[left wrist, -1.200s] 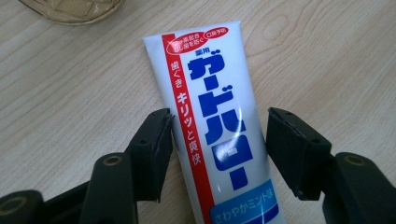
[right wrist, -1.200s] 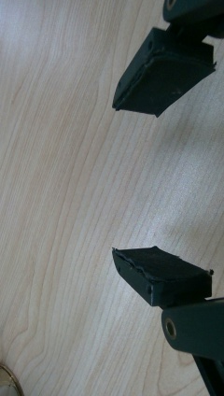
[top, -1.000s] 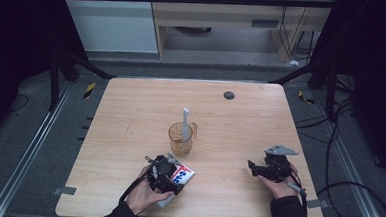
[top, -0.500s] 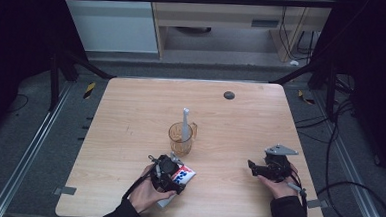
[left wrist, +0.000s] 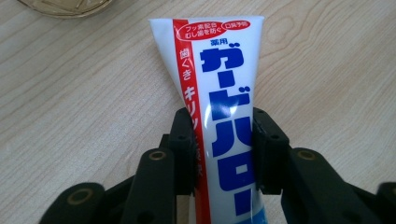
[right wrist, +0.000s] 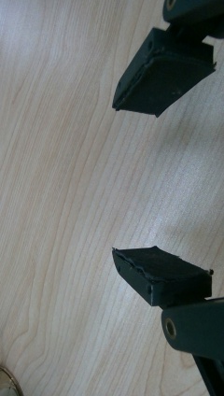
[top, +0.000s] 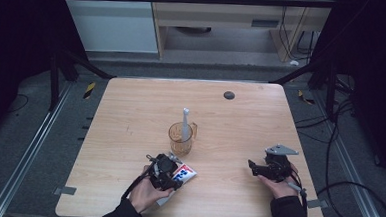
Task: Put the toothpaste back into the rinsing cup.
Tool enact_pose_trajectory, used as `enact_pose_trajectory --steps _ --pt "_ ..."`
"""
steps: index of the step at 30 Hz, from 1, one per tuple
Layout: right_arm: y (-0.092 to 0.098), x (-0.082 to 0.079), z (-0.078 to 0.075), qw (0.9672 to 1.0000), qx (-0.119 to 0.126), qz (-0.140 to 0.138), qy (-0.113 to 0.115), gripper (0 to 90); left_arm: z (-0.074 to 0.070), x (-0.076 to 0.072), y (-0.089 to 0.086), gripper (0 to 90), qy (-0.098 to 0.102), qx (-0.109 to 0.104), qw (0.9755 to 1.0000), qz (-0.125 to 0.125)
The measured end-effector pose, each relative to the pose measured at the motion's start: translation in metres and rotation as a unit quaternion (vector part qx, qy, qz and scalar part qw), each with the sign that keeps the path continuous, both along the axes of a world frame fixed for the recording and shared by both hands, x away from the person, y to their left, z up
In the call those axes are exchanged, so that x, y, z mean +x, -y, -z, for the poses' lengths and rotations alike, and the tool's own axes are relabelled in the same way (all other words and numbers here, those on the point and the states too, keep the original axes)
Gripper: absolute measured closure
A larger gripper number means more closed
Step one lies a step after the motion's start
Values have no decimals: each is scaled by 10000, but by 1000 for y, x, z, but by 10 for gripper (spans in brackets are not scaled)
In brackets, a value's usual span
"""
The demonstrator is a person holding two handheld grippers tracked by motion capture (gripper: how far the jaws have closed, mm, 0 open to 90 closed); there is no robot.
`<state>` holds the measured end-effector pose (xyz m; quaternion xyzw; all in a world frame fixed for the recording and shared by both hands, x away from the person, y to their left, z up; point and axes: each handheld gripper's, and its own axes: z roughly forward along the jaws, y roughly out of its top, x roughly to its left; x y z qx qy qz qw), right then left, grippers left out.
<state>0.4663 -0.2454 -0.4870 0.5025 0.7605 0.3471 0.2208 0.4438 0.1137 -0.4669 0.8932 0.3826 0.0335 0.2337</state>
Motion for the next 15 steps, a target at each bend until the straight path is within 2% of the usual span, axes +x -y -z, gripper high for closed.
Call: enact_pose_trajectory --steps 4,9,11,15 --pt "1 0 1 10000 -33 -2 42 233 -2 -3 -3 674 66 53 9999 95" --pt "3 0 0 10000 -25 37 55 234 -15 -8 -13 684 278 -112 9995 65" --pt "4 0 0 10000 -46 42 71 234 -21 -11 -19 684 362 -229 9991 -12" --pt "4 0 -1 9999 -53 61 104 232 -30 -13 -33 686 525 -334 9980 -121"
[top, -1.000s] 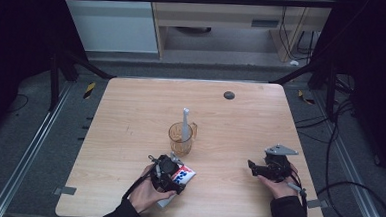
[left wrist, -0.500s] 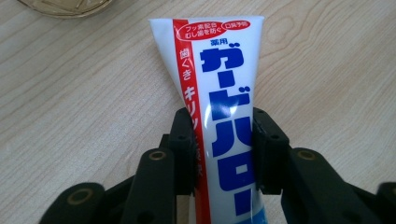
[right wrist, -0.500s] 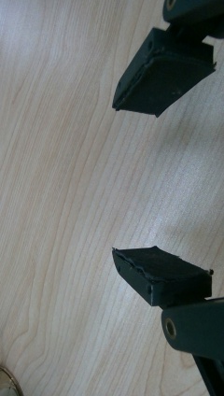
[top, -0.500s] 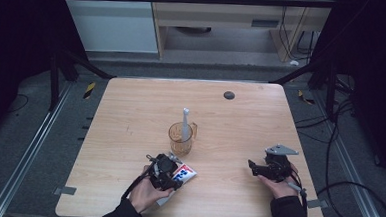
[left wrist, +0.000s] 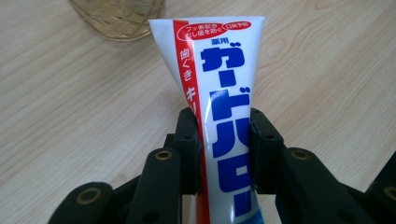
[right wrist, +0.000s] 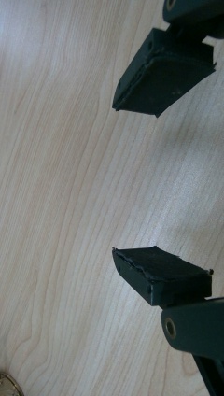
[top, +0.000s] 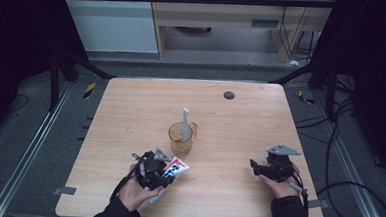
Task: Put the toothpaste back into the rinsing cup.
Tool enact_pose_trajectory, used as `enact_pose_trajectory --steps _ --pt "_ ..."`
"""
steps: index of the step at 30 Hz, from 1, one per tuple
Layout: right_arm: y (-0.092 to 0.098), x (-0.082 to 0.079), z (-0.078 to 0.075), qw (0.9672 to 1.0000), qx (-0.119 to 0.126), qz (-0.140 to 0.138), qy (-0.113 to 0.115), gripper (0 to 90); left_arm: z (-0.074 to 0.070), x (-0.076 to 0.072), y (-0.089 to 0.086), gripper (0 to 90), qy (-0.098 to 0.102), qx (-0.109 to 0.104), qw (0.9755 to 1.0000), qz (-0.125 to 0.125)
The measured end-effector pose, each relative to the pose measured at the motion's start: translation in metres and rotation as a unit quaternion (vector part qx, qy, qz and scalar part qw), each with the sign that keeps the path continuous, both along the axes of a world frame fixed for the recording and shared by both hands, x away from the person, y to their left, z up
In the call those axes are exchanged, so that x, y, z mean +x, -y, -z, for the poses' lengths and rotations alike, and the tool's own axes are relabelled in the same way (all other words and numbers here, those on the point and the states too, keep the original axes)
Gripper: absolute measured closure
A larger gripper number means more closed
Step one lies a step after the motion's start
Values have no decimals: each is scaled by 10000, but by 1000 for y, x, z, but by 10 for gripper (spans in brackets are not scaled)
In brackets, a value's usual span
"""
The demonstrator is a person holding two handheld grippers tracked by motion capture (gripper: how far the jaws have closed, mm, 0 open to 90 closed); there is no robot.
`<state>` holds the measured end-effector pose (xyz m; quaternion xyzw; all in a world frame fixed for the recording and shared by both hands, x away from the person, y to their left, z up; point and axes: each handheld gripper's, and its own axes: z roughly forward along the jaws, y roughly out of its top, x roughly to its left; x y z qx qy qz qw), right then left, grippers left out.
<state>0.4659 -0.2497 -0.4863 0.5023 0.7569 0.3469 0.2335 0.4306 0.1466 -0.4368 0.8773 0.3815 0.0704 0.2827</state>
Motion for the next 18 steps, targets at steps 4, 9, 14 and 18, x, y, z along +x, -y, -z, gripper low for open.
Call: enact_pose_trajectory --steps 4,9,14,18 --pt "1 -1 0 10000 9 33 9 231 -6 1 -14 686 72 -102 9998 -177" --pt "2 0 0 10000 10 54 32 231 -14 3 -30 686 163 -194 9988 -409" --pt "2 0 0 10000 7 71 26 231 -23 6 -46 686 370 -338 9965 -666" --pt "3 0 0 10000 -3 80 43 231 -30 8 -54 686 598 -430 9937 -843"
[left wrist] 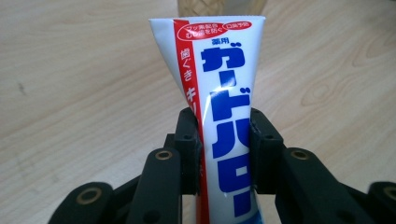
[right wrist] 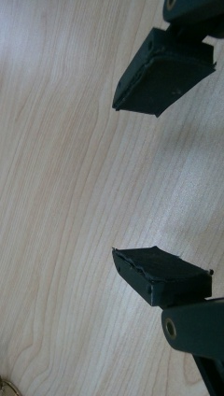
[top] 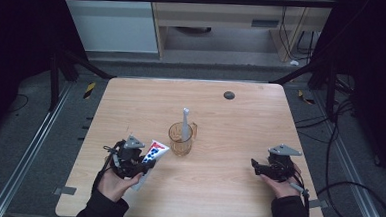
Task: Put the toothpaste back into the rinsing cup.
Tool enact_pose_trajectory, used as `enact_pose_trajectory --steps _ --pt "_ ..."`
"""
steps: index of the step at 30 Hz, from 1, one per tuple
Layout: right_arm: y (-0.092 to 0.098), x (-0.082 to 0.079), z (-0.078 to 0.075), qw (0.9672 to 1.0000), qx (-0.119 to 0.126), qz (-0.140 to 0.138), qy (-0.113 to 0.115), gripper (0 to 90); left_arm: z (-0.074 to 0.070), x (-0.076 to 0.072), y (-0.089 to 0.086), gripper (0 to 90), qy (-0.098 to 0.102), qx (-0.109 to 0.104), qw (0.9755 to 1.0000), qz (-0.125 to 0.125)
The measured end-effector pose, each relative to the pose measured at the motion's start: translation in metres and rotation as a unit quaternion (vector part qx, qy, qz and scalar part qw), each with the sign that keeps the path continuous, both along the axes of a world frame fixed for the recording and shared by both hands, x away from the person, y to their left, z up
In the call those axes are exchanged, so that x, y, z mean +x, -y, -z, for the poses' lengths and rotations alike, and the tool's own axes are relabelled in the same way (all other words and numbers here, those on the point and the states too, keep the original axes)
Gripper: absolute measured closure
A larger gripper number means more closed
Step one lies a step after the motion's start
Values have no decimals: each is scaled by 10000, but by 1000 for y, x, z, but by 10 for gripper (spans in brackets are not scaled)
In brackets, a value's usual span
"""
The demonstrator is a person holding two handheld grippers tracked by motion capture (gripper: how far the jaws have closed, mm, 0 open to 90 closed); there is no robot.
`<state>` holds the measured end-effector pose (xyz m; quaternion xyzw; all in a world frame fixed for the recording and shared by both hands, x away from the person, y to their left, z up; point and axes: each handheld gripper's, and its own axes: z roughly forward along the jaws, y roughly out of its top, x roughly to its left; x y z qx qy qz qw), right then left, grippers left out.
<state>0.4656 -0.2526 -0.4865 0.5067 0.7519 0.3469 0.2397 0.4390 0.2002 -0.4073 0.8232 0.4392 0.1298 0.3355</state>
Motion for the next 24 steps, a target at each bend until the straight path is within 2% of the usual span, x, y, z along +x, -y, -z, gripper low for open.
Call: enact_pose_trajectory --steps 6,13,14,16,19,20,24 --pt "1 -1 -1 10000 41 60 29 228 -7 10 -4 687 474 -167 9985 -224" --pt "3 -1 1 9999 63 146 56 198 -14 24 -5 687 862 -330 9948 -441" --pt "3 0 2 9999 43 139 65 195 -15 27 -5 686 950 -362 9936 -491" --pt "2 0 3 9999 84 130 28 189 -16 31 -5 687 1008 -382 9927 -538" --pt "2 1 3 9999 17 100 71 183 -17 40 -2 686 1059 -464 9917 -563" --pt "1 0 3 9999 72 125 54 181 -18 44 -1 686 1063 -461 9916 -571" --pt "3 0 3 9999 27 124 117 176 -20 54 4 686 1217 -542 9891 -629"
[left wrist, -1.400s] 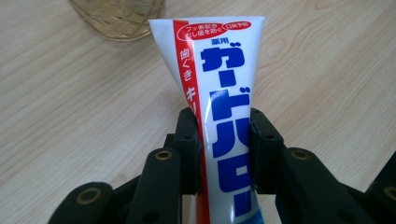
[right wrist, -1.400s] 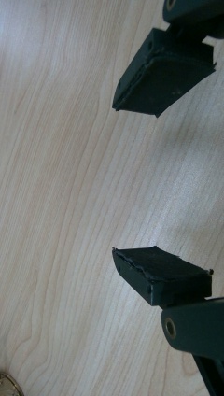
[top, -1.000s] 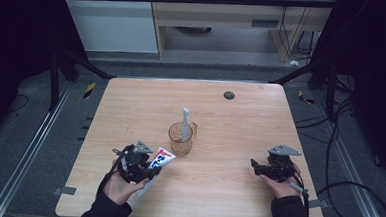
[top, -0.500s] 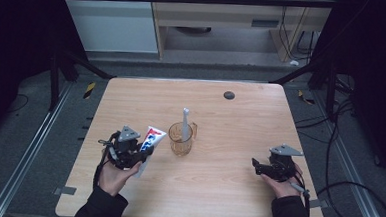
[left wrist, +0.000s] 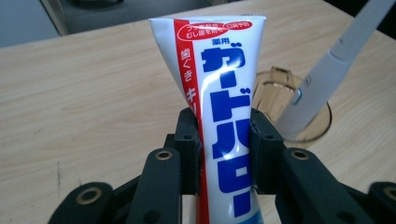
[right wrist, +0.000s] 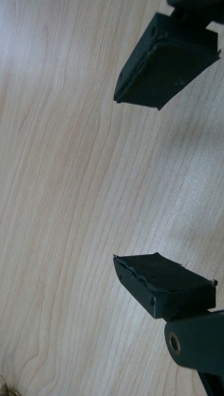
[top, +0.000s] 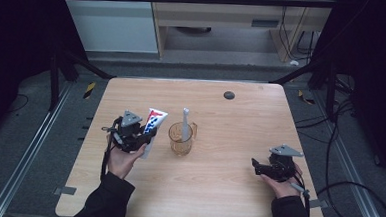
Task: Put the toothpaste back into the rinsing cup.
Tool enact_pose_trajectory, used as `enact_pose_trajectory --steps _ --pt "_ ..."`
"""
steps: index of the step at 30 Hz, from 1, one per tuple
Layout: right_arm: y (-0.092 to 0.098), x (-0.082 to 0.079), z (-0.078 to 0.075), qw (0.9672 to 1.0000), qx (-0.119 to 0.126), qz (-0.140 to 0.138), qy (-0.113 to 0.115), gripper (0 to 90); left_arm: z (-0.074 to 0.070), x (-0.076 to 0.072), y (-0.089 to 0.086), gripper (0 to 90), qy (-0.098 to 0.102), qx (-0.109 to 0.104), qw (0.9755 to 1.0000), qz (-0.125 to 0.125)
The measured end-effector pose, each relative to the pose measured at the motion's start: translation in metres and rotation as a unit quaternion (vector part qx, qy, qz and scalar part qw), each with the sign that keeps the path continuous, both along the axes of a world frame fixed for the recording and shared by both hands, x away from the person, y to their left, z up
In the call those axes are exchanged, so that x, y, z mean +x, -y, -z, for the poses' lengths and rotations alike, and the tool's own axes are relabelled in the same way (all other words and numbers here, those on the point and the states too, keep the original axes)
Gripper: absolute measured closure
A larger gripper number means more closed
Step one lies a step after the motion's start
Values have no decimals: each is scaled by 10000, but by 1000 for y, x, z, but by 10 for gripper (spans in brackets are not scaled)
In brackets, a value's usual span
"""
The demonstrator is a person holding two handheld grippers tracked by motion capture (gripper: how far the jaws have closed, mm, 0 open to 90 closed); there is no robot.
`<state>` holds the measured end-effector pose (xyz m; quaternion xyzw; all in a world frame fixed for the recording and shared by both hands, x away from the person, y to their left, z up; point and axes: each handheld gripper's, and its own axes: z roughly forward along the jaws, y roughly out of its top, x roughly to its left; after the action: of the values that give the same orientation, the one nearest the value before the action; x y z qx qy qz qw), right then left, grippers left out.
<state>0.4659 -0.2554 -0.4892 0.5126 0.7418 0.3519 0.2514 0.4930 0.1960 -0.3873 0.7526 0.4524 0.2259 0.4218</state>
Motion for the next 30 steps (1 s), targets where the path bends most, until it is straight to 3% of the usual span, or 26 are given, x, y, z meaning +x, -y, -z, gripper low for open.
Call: enact_pose_trajectory --steps 7,12,20,30 --pt "0 0 0 10000 6 0 29 171 -11 12 3 686 278 -301 9991 -100" --pt "0 0 0 10000 -7 -4 69 170 -16 18 14 686 454 -348 9984 -6" --pt "0 0 0 10000 -23 0 93 168 -17 29 35 686 739 -497 9960 45" --pt "0 0 1 9999 -64 -19 113 168 -13 37 48 686 963 -777 9923 102"
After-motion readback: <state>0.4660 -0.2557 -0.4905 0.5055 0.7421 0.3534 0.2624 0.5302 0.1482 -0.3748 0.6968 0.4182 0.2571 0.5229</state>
